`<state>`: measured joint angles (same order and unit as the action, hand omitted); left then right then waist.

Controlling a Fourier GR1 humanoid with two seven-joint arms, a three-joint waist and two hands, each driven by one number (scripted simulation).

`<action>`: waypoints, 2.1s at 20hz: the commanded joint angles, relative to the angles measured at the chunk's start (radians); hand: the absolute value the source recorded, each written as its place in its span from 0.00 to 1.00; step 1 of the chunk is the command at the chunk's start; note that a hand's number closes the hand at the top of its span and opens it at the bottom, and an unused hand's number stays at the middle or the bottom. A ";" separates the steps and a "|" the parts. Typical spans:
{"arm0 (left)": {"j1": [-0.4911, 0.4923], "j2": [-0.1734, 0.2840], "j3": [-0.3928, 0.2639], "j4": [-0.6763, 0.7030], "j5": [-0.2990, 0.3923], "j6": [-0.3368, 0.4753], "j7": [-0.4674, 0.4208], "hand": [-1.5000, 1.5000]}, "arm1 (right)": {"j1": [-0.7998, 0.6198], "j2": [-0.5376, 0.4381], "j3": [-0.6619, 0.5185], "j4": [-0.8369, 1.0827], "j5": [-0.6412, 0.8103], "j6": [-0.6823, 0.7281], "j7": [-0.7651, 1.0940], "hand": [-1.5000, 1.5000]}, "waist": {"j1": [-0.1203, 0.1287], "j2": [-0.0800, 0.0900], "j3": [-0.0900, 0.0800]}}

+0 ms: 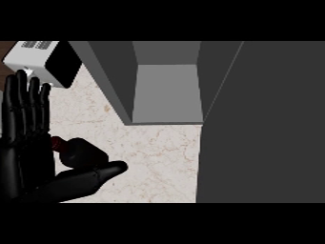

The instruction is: Pick up the wine, place it into the cabinet and close the cabinet

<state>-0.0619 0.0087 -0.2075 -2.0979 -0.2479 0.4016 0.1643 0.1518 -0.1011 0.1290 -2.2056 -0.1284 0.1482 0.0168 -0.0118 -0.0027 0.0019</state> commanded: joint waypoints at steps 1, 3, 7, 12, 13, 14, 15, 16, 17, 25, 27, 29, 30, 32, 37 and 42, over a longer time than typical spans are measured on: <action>-0.017 -0.008 -0.144 -0.044 -0.054 0.223 0.108 0.00 | 0.037 -0.020 0.050 -0.063 -0.132 0.079 0.075 0.00 | 0.001 -0.003 0.000; -0.103 -0.008 -0.251 -0.052 -0.176 0.343 0.218 0.00 | 0.015 -0.029 0.046 -0.110 -0.144 0.055 0.142 0.00 | -0.002 -0.005 0.001; -0.145 -0.009 -0.398 -0.097 -0.395 0.443 0.423 0.00 | 0.054 -0.054 0.009 -0.156 -0.207 0.080 0.152 0.00 | 0.008 -0.004 0.001; -0.225 -0.009 -0.533 -0.138 -0.655 0.476 0.711 0.00 | 0.002 -0.040 0.036 -0.170 -0.176 0.031 0.226 0.00 | 0.019 -0.006 0.001; -0.266 -0.009 -0.549 -0.115 -0.689 0.500 0.745 0.00 | 0.029 -0.045 0.052 -0.226 -0.189 0.033 0.246 0.00 | 0.013 -0.007 0.001; -0.280 -0.009 -0.539 -0.121 -0.715 0.473 0.794 0.00 | -0.045 -0.040 0.057 -0.241 -0.166 -0.018 0.314 0.00 | 0.017 -0.005 0.000; -0.305 -0.009 -0.555 -0.148 -0.767 0.462 0.861 0.00 | -0.001 -0.048 0.003 -0.204 -0.216 0.025 0.243 0.00 | 0.016 -0.008 0.002; -0.316 -0.009 -0.572 -0.127 -0.806 0.478 0.890 0.00 | -0.017 -0.072 -0.011 -0.233 -0.252 0.024 0.300 0.00 | 0.016 -0.008 0.001; -0.332 -0.009 -0.559 -0.147 -0.830 0.457 0.928 0.00 | -0.008 -0.026 0.058 -0.276 -0.186 -0.028 0.319 0.00 | 0.014 -0.007 0.000; -0.448 -0.009 -0.610 -0.210 -1.027 0.338 1.186 0.00 | -0.043 -0.026 0.071 -0.271 -0.167 -0.037 0.342 0.00 | 0.014 -0.009 0.000; -0.497 -0.009 -0.617 -0.203 -1.091 0.313 1.234 0.00 | -0.067 -0.039 0.053 -0.265 -0.172 -0.037 0.347 0.00 | 0.015 -0.012 0.001; -0.493 -0.009 -0.618 -0.245 -1.117 0.264 1.251 0.00 | -0.063 -0.045 0.056 -0.303 -0.187 -0.055 0.388 0.00 | 0.015 -0.012 0.000; -0.519 -0.008 -0.613 -0.257 -1.113 0.250 1.277 0.00 | -0.094 -0.034 0.095 -0.254 -0.148 -0.058 0.384 0.00 | 0.018 -0.011 0.000; -0.519 -0.008 -0.644 -0.257 -1.157 0.238 1.306 0.00 | -0.118 -0.030 0.062 -0.200 -0.152 -0.050 0.344 0.00 | 0.021 -0.010 0.000; -0.544 -0.007 -0.618 -0.226 -1.154 0.194 1.326 0.00 | -0.076 -0.043 0.094 -0.292 -0.135 -0.066 0.381 0.00 | 0.005 -0.011 0.000; -0.590 -0.007 -0.568 -0.280 -1.100 0.109 1.326 0.00 | -0.134 -0.048 0.051 -0.257 -0.141 -0.097 0.397 0.00 | 0.009 -0.009 0.000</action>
<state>-0.6089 0.0280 -0.7848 -2.2936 -1.3662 0.6052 1.3177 0.0062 -0.1382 0.2037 -2.3873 -0.2794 0.0686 0.3825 -0.0030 -0.0123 0.0018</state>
